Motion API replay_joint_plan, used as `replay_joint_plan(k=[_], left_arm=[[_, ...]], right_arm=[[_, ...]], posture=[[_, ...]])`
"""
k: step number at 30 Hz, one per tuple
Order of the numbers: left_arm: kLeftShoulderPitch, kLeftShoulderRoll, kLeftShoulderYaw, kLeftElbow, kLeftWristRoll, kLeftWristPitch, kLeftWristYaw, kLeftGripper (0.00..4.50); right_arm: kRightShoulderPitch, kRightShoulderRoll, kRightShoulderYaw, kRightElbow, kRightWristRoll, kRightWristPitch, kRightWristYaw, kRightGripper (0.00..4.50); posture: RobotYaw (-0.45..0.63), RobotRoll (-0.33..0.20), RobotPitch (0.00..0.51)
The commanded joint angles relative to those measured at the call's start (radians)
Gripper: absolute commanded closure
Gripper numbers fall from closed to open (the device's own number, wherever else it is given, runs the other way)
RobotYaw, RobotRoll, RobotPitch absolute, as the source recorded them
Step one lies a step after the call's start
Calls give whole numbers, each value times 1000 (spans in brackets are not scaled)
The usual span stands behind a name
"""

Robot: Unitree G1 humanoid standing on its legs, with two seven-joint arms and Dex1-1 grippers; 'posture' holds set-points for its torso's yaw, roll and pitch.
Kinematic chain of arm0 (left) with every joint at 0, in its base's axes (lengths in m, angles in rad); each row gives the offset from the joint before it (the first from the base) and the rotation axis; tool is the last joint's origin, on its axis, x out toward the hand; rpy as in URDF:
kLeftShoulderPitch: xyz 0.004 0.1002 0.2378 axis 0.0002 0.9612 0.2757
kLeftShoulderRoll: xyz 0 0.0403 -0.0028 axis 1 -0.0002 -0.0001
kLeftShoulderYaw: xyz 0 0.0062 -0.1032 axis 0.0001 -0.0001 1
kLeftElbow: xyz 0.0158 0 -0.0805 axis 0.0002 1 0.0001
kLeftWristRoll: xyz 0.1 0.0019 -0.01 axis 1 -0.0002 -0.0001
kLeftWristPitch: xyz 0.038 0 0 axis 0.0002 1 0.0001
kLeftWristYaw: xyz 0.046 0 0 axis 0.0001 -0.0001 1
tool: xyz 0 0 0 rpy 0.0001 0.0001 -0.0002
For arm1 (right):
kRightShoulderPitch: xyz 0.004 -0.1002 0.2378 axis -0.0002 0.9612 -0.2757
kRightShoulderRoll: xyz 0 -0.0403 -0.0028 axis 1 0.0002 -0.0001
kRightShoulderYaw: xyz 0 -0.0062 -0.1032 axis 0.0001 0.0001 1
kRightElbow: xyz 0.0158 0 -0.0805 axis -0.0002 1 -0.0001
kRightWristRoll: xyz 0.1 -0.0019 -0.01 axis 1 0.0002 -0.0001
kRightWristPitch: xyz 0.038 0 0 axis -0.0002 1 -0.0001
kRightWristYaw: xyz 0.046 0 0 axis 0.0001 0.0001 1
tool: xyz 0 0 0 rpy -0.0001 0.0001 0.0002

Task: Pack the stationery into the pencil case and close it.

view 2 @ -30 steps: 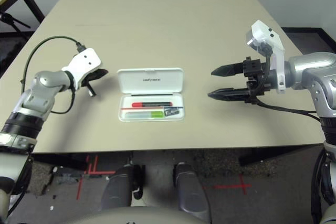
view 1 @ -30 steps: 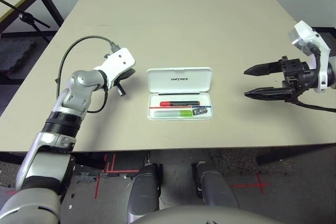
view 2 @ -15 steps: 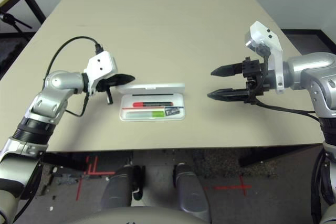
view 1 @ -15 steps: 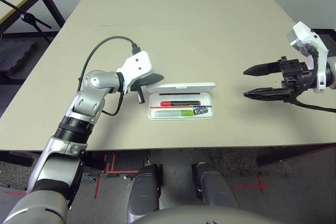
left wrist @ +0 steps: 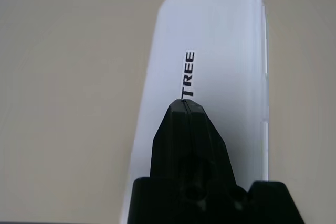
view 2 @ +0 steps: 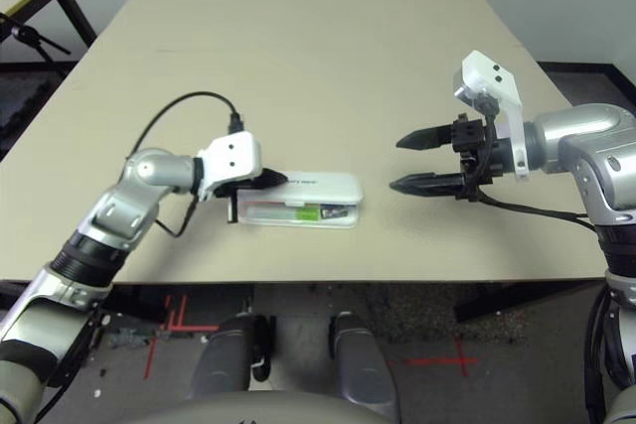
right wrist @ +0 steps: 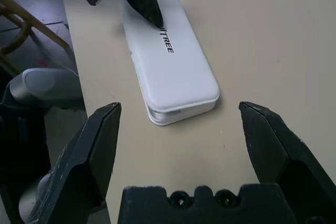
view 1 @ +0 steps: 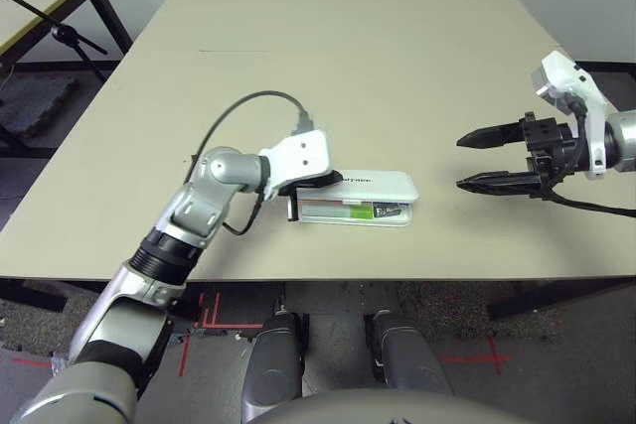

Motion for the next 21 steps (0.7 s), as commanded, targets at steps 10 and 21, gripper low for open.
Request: replay_joint_plan(k=[10,21], left_arm=[[9,-2,-91,49,114,-16,-22,4474],[67,2,-52,28,77,9,-11,4474]], right_arm=[[36,0,19,-9,-27,-14,-10,0],[28,54,14,12,-39,-34,-69,0]], posture=[[-108,0,87],[-107,0,100]])
